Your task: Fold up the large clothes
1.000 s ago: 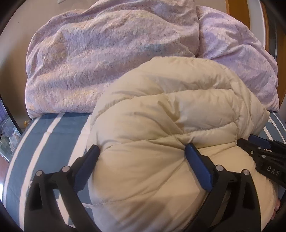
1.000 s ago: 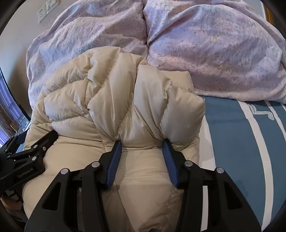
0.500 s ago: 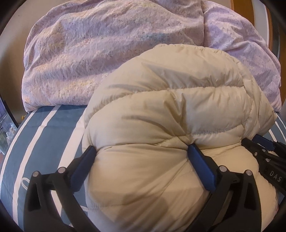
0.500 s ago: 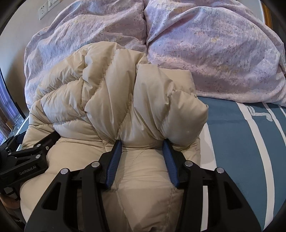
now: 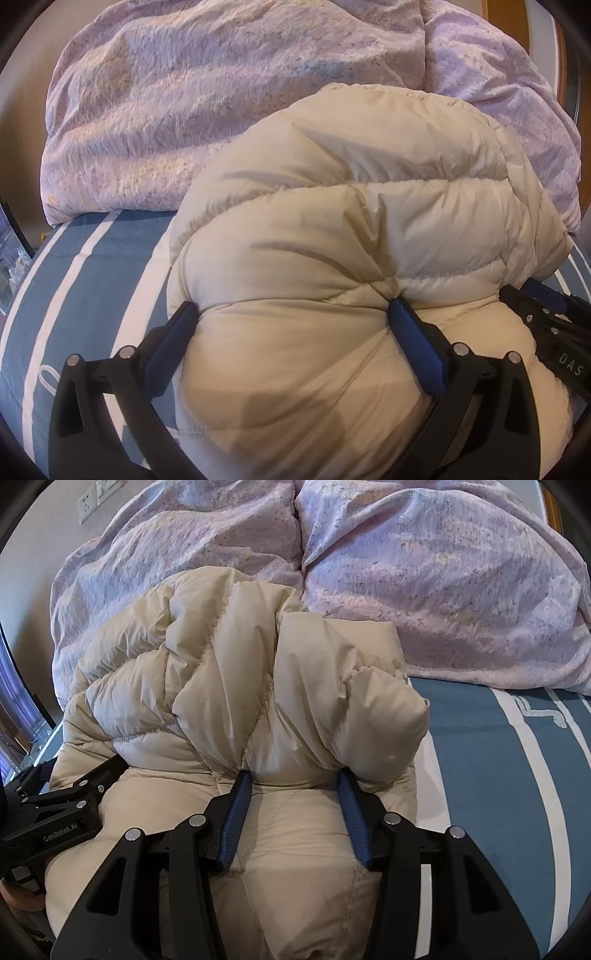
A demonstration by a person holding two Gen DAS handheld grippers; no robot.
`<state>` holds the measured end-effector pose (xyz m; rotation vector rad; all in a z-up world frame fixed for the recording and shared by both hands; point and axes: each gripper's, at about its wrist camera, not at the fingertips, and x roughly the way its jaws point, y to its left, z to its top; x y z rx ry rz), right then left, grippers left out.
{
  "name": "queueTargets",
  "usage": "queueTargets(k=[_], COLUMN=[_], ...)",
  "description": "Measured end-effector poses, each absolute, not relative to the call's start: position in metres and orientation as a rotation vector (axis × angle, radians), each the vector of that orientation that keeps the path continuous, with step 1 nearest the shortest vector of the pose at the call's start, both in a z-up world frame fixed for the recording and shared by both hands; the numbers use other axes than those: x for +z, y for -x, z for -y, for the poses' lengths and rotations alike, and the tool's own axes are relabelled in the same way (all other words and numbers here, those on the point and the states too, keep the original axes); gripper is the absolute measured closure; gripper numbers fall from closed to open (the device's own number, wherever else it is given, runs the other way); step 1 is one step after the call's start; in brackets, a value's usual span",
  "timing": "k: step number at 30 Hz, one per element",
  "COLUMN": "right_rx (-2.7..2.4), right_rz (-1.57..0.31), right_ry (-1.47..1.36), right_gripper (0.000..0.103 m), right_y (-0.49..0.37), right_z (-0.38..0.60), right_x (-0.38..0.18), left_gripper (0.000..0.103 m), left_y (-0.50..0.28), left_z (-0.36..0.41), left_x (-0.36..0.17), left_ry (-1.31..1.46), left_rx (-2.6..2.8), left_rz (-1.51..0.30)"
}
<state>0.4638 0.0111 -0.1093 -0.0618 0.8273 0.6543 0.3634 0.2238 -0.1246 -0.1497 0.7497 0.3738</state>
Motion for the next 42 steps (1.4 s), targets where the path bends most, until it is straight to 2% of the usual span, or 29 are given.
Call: queueTargets(k=[5,6,7,9,13,15,22,30,42], right_rx=[0.672,0.669,0.664,0.647,0.636,0.621,0.595,0.614,0.638], right_rz=[-0.817,-0.814,-0.813,-0.799,-0.791,-0.803,-0.823,-0.821,-0.838], right_ry=[0.024,0.031,0.034,0.024,0.0,-0.009,0.031,0.014,0.012], right_gripper=[0.051,0.048,0.044,0.021,0.014,0.001,0.001,0.001,0.001], right_y=[-0.463,-0.46,-0.455,-0.443,-0.422,-0.413,-0.364,-0.314,-0.255], right_z=[-0.004,0.0,0.005,0.019,0.051,0.063,0.087,0.109,0.134], right_x=[-0.108,-0.106,-0.102,-0.093,-0.08,-0.077,-0.075,-0.071,-0.066], left_gripper=[0.002,0.002,0.002,0.002,0.002,0.002,0.002,0.002,0.002], left_y=[-0.36,-0.355,-0.349,-0.332,-0.299,-0.277,-0.213,-0.15,-0.097], left_z=[-0.227,-0.227,-0.224,-0.225,-0.223,-0.215,-0.176,-0.158,-0.132], left_x=[-0.125,-0.123,-0.121,-0.116,-0.106,-0.099,-0.087,-0.099,-0.098], left_ry=[0.162,0.164,0.169,0.209,0.269,0.266,0.192,0.256,0.277], left_rx=[0.372,0.374,0.375,0.367,0.352,0.346,0.348,0.34,0.327], left_rz=[-0.734,-0.73,-0.729,-0.722,-0.717,-0.697,-0.69,-0.716,-0.757])
